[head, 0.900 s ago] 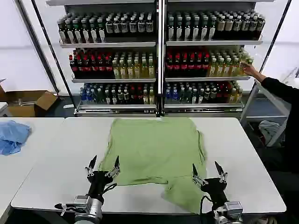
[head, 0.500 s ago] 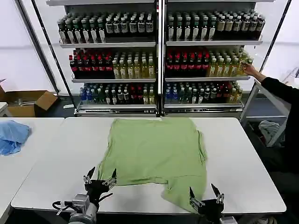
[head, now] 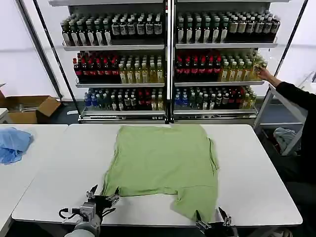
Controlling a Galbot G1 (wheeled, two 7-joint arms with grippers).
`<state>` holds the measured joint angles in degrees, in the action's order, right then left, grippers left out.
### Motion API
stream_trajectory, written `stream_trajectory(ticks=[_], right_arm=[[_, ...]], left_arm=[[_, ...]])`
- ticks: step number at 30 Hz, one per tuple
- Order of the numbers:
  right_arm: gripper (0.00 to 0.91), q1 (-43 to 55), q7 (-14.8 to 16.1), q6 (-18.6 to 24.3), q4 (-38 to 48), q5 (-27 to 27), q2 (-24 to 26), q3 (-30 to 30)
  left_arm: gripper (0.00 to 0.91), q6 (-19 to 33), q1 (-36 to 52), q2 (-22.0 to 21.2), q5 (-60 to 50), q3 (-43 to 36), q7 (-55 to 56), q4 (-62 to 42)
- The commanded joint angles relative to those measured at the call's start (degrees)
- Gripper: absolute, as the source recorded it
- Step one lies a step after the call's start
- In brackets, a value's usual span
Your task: Fold and organize the clothes.
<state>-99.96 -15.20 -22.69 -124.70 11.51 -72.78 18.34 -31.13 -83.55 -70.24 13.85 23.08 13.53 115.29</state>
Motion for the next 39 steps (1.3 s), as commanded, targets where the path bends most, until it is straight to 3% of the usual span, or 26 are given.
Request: stream_trajectory(ticks=[1,4,14,19,26,39], right_arm=[[0.000,0.8,0.2,-0.6,2.2,0.6,-0.4,-1.0],[0.000,0.9,0.2,-0.5,2.6,1.4,-0.2,-1.1],[0.000,-0.2,1.1,0.4,1.3,3.2,1.1,-0.2],[0.000,-1.5,1.3,3.2,-0.5,2.3,1.7,0.9],[0.000,-4.0,1.9,7.2,-3.8,1.9,1.7,2.8],[0.000,-10.2,2.8,10.0,-13.1,3.7,5.5,9.7]], left_arm=[[0.071,-1.9,1.9,0.4,0.6,-0.2,0.4,-4.7],[0.030,-1.9,1.5,0.5,1.1,-0.5,0.1,-4.4],[0.030,-1.4,0.2,0.6,4.7,-0.5,-1.5,-2.4],[0.030,5.9,-1.8,1.1,3.3,-0.4,-2.8,0.2],[0.030,8.4,-3.5,1.0,4.7,0.8,-2.3,3.7],[0.030,9.9,-7.0,1.3,6.7,4.5,-2.2,13.0]])
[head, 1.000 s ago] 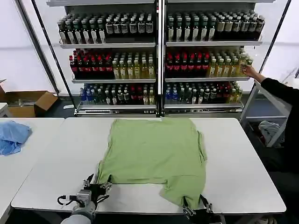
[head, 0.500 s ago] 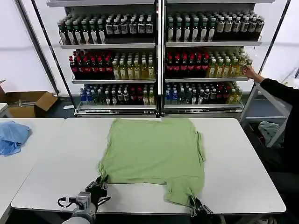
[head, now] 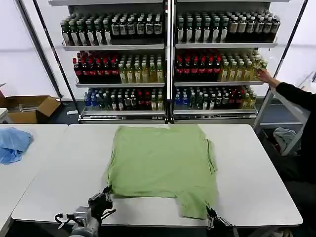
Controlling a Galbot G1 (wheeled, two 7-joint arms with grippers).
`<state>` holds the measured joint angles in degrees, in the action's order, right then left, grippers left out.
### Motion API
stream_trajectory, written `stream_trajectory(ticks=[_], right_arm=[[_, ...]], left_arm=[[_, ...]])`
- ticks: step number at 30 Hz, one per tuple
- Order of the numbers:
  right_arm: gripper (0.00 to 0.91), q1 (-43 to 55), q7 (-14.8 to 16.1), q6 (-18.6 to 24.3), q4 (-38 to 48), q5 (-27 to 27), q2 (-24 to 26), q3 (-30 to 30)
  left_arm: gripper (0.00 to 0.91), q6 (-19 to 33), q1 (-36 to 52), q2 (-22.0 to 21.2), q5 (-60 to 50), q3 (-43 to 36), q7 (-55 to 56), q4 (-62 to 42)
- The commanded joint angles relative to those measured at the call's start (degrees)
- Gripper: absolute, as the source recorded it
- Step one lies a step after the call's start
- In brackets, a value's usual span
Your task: Fold and organize the clothes.
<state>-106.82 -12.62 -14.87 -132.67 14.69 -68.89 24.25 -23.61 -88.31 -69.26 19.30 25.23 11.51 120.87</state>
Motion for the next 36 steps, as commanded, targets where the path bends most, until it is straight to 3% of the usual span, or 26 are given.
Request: stream_trajectory(ticks=[1,7,15,30,36], right_arm=[[0.000,-3.0,0.2,2.4,-5.2,0.5,1.6,3.9],[0.000,0.1,-0.3,2.9,-4.6,2.0,1.4,4.4],[0.000,12.6,-1.2,1.8,1.1,5.4,4.0,3.3],[0.000,30.2,-2.3,0.7,17.2,6.8,6.5,-1.6],[0.000,34.1,-2.1,0.0,22.1,6.2,5.8,-3.7]], left_arm=[[0.030,2.5,-2.5,0.5,1.6,2.7,-0.2,7.8],[0.030,2.4,-1.3,1.4,3.3,3.5,-0.2,7.6],[0.030,2.2,4.6,1.6,2.9,1.6,0.2,2.4],[0.030,1.5,19.7,-7.0,-4.9,-4.3,1.8,-14.7],[0.030,1.8,22.5,-8.1,-7.4,-5.1,2.3,-19.7]])
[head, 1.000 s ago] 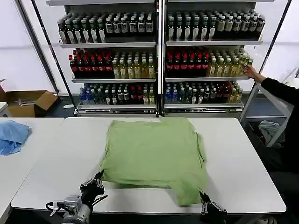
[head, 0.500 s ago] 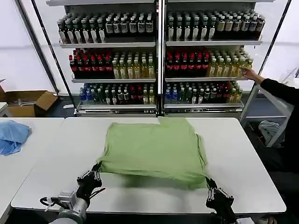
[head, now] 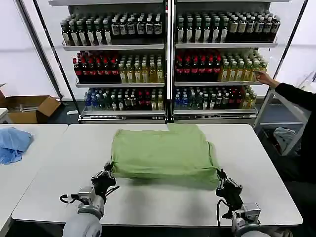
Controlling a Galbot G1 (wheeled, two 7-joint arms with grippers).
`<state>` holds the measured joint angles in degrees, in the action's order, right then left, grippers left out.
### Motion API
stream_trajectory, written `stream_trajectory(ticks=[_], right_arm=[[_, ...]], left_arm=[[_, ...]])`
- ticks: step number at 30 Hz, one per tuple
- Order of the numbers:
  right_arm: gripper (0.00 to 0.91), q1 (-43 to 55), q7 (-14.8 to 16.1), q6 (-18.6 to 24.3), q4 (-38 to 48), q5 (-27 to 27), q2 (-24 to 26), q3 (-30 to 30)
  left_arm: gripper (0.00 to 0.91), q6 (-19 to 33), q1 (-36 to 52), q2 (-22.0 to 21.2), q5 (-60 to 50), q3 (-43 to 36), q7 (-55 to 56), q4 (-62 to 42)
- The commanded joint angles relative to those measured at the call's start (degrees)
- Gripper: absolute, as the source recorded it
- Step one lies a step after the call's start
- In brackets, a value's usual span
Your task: Fold and organize the clothes.
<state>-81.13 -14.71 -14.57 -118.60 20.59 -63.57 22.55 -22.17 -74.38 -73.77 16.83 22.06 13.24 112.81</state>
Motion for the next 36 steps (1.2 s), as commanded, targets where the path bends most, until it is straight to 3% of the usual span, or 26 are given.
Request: stream_trajectory(ticks=[1,8,9,10,11,12,20,30,36], right_arm=[[0.000,9.0,0.0,-0.5,8.8,0.1,0.2,-2.3],[0.000,11.8,0.5,-1.5,12.4,-2.0,-1.2,-5.1],[0.000,12.0,0.6,-1.6,12.7,-2.2,-1.3,-5.3],[0.151,12.1,0.8,-1.9,13.2,-2.5,-1.6,-5.6],[0.907,12.3,0.9,-2.4,13.7,-3.1,-1.8,-5.8],[0.907,12.4,0.9,-2.9,13.9,-3.2,-1.9,-6.0],[0.907,8.7,2.3,-4.0,11.4,-4.4,-2.2,-4.5],[0.907,0.1,0.8,-3.0,7.2,-4.6,-3.4,-0.7],[0.907,1.5,-1.1,-6.5,10.2,0.1,-4.4,-1.1]], left_arm=[[0.030,0.3,8.9,-3.7,-5.3,-2.0,0.7,-12.3],[0.030,0.2,10.9,-4.4,-9.1,-2.5,1.7,-17.0],[0.081,0.1,10.9,-4.5,-9.1,-2.5,1.8,-17.2],[0.181,-0.2,11.0,-4.5,-9.3,-2.5,1.9,-17.4],[0.695,-0.5,11.1,-4.6,-9.5,-2.4,1.9,-17.6],[0.907,-0.6,11.0,-4.6,-9.5,-2.4,1.9,-17.6],[0.907,-1.1,7.9,-4.4,-9.5,-1.6,2.1,-14.3],[0.907,-0.7,4.8,-3.7,-8.5,0.2,3.3,-12.9],[0.907,-2.3,6.7,-3.8,-7.8,-0.1,3.7,-15.3]])
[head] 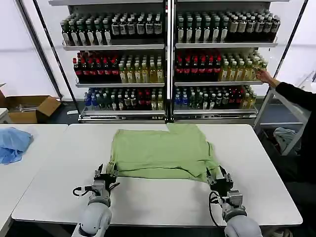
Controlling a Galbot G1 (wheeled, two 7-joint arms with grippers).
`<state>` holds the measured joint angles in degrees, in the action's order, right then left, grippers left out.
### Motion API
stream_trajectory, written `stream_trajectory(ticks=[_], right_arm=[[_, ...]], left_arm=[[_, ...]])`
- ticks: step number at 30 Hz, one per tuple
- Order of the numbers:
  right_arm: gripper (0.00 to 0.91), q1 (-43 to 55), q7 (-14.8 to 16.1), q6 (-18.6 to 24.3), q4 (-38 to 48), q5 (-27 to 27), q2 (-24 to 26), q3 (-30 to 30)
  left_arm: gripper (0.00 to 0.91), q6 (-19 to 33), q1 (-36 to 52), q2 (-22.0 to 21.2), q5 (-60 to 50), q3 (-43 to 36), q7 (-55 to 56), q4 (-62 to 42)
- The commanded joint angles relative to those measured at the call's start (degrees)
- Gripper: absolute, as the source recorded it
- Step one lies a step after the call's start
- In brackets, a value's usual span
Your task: Fold and organize the clothes.
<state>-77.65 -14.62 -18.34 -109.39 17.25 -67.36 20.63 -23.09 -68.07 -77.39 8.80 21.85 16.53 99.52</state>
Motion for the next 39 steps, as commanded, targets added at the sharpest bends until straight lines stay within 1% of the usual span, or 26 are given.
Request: stream_trajectory(ticks=[1,2,3,4,5,8,11,13,20,22,26,29,32,35,39], right_arm=[[0.584,-1.5,-1.3,-3.0,1.4,4.3,-0.8,0.5],[0.141,-1.0,-1.4,-3.1,1.6,5.1,-1.0,0.2],[0.030,-0.5,-1.5,-3.0,2.0,5.8,-1.2,0.1],[0.030,-0.2,-1.6,-3.0,2.2,6.3,-1.3,0.0],[0.000,0.2,-1.6,-2.8,2.3,7.1,-1.5,-0.3],[0.000,0.6,-1.6,-2.0,2.6,7.9,-1.5,-0.7],[0.000,0.8,-1.0,-1.2,2.8,7.8,-1.2,-1.0],[0.000,1.1,-0.4,-1.0,2.8,7.8,-1.1,-1.4],[0.000,1.9,0.8,-0.9,2.9,7.9,-0.7,-2.2],[0.000,1.2,1.0,-0.8,2.3,7.9,-0.5,-2.1],[0.000,-1.0,1.3,-0.3,0.4,7.7,0.2,-1.6],[0.000,-3.8,1.2,-0.1,-2.3,7.5,0.8,-0.9],[0.000,-8.7,1.1,0.4,-6.5,6.2,1.2,0.2],[0.000,-13.4,1.0,0.9,-9.9,5.1,1.5,1.1],[0.000,-19.7,1.0,2.0,-14.4,1.7,1.3,1.9]], left_arm=[[0.615,-1.6,0.7,-0.3,0.4,0.0,0.5,-2.3],[0.282,-1.7,0.9,-0.3,0.6,0.0,0.4,-2.5],[0.181,-1.9,1.1,-0.3,1.0,0.0,0.4,-2.7],[0.111,-2.0,1.2,-0.3,1.2,-0.1,0.3,-2.8],[0.050,-2.2,1.3,-0.3,1.5,-0.1,0.2,-3.0],[0.030,-2.4,1.2,-0.1,2.2,-0.2,0.0,-3.1],[0.020,-2.7,1.1,0.1,3.5,-0.1,-0.3,-2.9],[0.030,-2.9,1.0,0.3,4.2,-0.1,-0.6,-2.7],[0.020,-3.6,0.6,0.8,5.9,-0.1,-1.8,-1.6],[0.030,-3.7,0.0,0.9,6.5,-0.1,-2.2,-0.9],[0.020,-3.6,-1.6,1.4,7.5,0.2,-2.3,1.3],[0.020,-3.7,-4.5,2.0,8.0,0.4,-2.5,4.6],[0.030,-3.7,-7.4,2.4,8.0,0.7,-2.6,7.7],[0.020,-3.8,-10.5,2.7,7.9,1.3,-2.7,10.1],[0.020,-3.9,-15.3,3.5,7.6,1.8,-2.8,14.2]])
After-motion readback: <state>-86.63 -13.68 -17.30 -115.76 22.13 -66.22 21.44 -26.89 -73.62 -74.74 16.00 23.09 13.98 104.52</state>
